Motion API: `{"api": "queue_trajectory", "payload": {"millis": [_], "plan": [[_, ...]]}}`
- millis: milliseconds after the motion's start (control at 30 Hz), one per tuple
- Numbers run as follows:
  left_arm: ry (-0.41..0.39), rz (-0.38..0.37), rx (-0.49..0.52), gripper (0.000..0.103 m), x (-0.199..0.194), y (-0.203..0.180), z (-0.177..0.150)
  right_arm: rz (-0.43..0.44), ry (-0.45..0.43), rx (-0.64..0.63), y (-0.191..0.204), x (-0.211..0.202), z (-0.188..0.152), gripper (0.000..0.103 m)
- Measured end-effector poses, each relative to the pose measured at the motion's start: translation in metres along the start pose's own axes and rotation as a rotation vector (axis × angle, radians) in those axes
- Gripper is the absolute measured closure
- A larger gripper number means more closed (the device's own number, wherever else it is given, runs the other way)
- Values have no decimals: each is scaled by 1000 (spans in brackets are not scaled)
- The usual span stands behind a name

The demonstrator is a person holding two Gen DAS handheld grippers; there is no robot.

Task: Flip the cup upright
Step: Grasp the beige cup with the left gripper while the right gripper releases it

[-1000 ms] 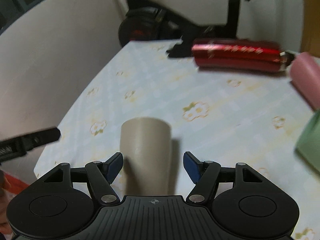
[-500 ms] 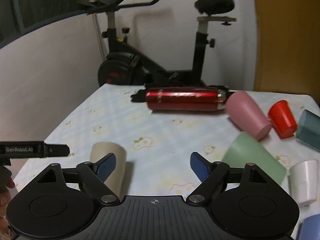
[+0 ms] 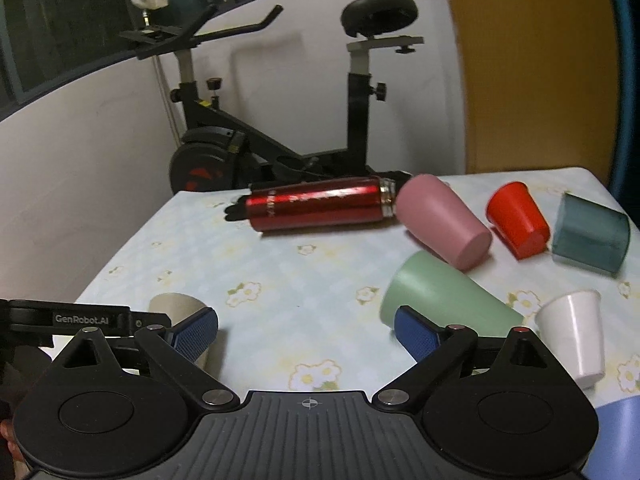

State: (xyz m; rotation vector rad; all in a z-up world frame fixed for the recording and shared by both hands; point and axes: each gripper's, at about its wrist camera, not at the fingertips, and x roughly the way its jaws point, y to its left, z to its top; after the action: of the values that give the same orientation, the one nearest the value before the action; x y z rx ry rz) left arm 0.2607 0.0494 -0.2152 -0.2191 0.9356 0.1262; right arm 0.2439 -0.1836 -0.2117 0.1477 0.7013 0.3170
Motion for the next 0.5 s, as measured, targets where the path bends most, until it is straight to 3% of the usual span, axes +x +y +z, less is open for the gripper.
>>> {"api": "queue_trajectory", "payload": {"millis": [267,500], "plan": [[65,0,-9,13,27,-1,4,-39,30,40,-14,3,-6,9],[139,-36,-55,21,51,8,6,-37,47,51,-15,8,-8,9]]}}
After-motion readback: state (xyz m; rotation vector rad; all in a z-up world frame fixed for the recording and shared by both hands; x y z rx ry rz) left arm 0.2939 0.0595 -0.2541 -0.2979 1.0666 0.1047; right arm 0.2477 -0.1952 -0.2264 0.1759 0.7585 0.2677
